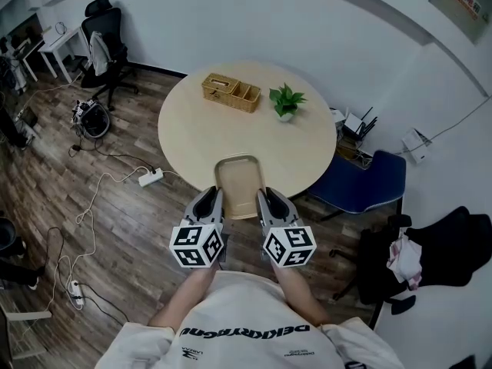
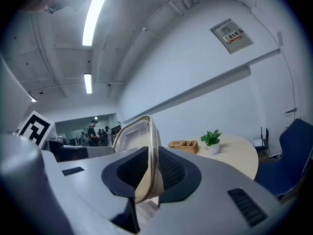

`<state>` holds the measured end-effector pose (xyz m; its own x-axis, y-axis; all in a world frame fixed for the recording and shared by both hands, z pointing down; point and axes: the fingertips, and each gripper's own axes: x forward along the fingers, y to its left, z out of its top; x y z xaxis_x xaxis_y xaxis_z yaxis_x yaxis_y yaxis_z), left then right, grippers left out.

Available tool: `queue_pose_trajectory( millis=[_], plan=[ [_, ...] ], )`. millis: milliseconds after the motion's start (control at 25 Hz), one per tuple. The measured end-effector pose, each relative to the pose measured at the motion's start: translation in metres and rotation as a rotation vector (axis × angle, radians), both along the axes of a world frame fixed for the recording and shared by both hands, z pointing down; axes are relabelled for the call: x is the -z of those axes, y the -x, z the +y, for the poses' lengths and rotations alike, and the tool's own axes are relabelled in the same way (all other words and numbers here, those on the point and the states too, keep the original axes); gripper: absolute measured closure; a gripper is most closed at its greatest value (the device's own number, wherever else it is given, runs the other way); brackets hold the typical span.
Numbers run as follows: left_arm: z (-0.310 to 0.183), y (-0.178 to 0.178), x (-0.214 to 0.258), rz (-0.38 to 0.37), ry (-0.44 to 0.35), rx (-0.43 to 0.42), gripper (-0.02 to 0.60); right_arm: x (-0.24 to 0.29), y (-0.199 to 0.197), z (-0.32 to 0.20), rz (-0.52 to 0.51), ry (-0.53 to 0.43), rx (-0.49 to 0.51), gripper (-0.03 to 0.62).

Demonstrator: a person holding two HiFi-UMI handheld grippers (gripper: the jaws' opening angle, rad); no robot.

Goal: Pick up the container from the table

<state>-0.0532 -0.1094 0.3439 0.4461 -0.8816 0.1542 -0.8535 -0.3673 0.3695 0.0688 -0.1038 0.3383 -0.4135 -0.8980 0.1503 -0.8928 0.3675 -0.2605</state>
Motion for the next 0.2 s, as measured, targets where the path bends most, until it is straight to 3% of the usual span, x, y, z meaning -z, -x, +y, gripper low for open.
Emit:
queue_pose_trajectory(
  millis=[200],
  plan=[
    [-0.0054, -0.0007, -0.0001, -0.001, -0.009, 0.000, 0.515, -0.0014, -0.0013, -0.0052, -0.008, -0.005, -0.003, 0.502]
  ],
)
